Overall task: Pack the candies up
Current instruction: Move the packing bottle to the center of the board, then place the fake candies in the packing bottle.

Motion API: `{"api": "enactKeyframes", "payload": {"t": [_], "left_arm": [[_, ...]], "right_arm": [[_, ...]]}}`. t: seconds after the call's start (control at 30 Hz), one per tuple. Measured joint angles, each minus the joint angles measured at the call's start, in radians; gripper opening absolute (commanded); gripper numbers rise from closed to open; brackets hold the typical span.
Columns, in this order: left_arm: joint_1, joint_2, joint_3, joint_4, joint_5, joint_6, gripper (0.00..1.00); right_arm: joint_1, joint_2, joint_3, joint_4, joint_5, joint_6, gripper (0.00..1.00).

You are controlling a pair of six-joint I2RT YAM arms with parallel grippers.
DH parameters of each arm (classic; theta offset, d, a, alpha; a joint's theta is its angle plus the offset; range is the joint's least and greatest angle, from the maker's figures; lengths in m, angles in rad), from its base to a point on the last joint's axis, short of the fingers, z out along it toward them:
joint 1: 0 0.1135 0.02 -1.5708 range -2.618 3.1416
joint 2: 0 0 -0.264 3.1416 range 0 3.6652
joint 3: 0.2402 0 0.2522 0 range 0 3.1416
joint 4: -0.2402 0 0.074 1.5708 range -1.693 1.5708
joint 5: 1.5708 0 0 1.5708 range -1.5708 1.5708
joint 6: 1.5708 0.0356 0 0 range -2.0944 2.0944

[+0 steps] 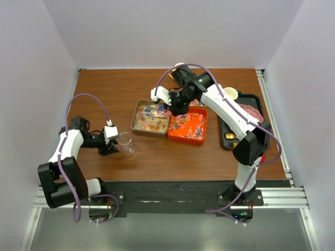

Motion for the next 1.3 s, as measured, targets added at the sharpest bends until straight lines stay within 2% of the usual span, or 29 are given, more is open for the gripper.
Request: {"api": "enactKeyframes", "payload": {"t": [0.3,0.5,0.7,0.83,1.03,1.2,1.3], "left_arm": [[-0.151,-0.005,-0.009,0.134,0.032,-0.151,0.45],[-0.232,-0.005,-0.009,0.198,0.048,-0.277,0.51],[-0.189,-0.077,-0.006,0.212,0.002,-0.406,0.60],[-0.099,-0.158,-0.006,0.299,-0.086,-0.591,0.66],[-0.046,-0.201,-0.006,0.484,-0.285,-0.936,0.66],[-0.044,-0.202,-0.006,0.570,-0.340,-1.125,0.66],[-0.044,-0.207,-0.008,0.600,-0.351,-1.189,0.66]], "right_arm": [[0.018,0.000,-0.001,0.000,0.029,0.011,0.00],[0.038,0.000,0.002,-0.016,0.067,-0.024,0.00],[0.087,0.012,0.063,-0.085,0.113,-0.124,0.00],[0.117,0.043,0.098,-0.126,0.149,-0.193,0.00],[0.158,0.129,0.172,-0.155,0.207,-0.256,0.00],[0.203,0.172,0.205,-0.156,0.277,-0.289,0.00],[0.231,0.186,0.218,-0.160,0.316,-0.307,0.00]]}}
